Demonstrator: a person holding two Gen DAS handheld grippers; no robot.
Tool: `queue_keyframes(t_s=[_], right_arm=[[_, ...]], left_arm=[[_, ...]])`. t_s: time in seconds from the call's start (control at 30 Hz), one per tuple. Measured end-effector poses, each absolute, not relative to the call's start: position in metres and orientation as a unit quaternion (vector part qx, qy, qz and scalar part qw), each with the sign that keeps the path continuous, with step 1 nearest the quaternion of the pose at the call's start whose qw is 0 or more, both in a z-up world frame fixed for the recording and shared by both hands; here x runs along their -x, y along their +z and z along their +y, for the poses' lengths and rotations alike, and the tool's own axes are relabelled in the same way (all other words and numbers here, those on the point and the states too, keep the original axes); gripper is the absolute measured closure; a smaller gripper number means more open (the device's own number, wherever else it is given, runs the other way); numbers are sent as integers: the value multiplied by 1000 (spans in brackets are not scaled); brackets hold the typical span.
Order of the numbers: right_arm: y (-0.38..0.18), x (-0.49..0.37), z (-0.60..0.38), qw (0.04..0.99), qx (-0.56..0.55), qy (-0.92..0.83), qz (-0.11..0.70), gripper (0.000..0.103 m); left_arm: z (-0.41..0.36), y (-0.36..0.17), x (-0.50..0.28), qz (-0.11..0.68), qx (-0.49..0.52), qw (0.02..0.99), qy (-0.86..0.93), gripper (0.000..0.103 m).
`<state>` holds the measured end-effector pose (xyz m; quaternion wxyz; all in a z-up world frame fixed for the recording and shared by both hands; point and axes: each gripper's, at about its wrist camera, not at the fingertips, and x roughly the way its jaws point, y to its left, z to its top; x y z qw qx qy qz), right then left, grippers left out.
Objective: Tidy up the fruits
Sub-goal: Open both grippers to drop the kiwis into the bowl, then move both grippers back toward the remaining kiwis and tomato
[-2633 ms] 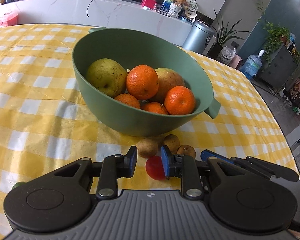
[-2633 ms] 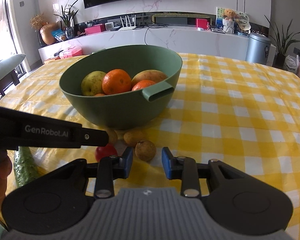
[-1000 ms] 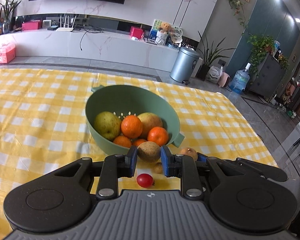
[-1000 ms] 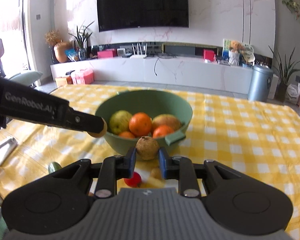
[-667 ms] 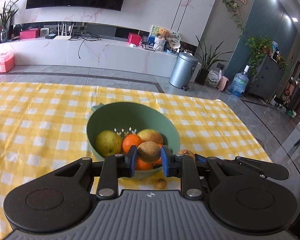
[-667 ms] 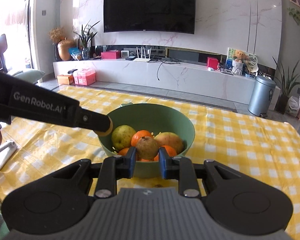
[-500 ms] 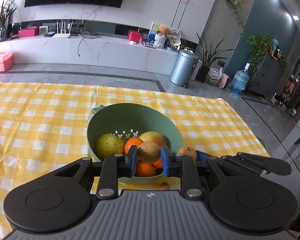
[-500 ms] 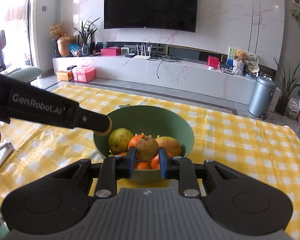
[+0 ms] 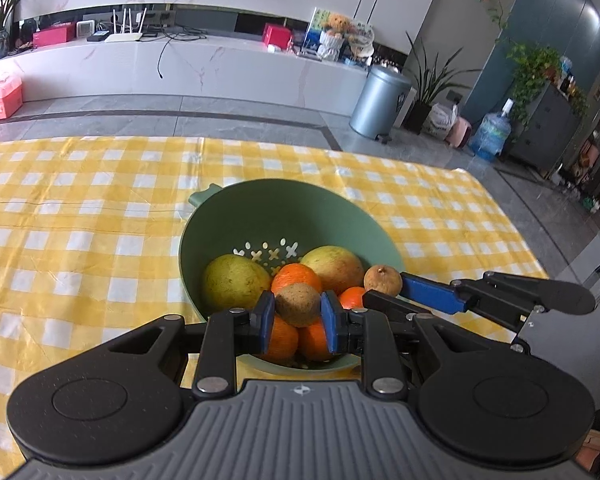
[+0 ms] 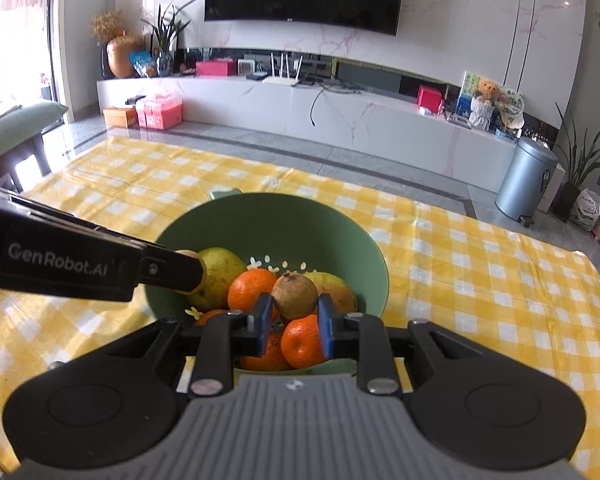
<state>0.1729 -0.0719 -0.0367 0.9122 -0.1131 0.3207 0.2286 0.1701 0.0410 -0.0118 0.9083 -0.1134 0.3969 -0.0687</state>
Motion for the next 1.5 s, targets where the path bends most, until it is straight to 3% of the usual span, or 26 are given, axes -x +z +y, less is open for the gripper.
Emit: queue_keyframes(t_s=[0.9,0.97,1.03,1.5], right_arm=[[-59,-196,-56,892,146,237,355,82],[-58,-195,-55,893,150,236,353,78],[-56,-192,-56,896,151,231,347,67],[-16,-143,-76,934,103,212,269,50]], left_arm=[[44,-41,-188,443,104,889,-54,75],[47,-37,-186,444,113,887,-50,74],[49,-31,-183,436,122,890,-46,68],[57,22,-134,374,114,919,-41,59]])
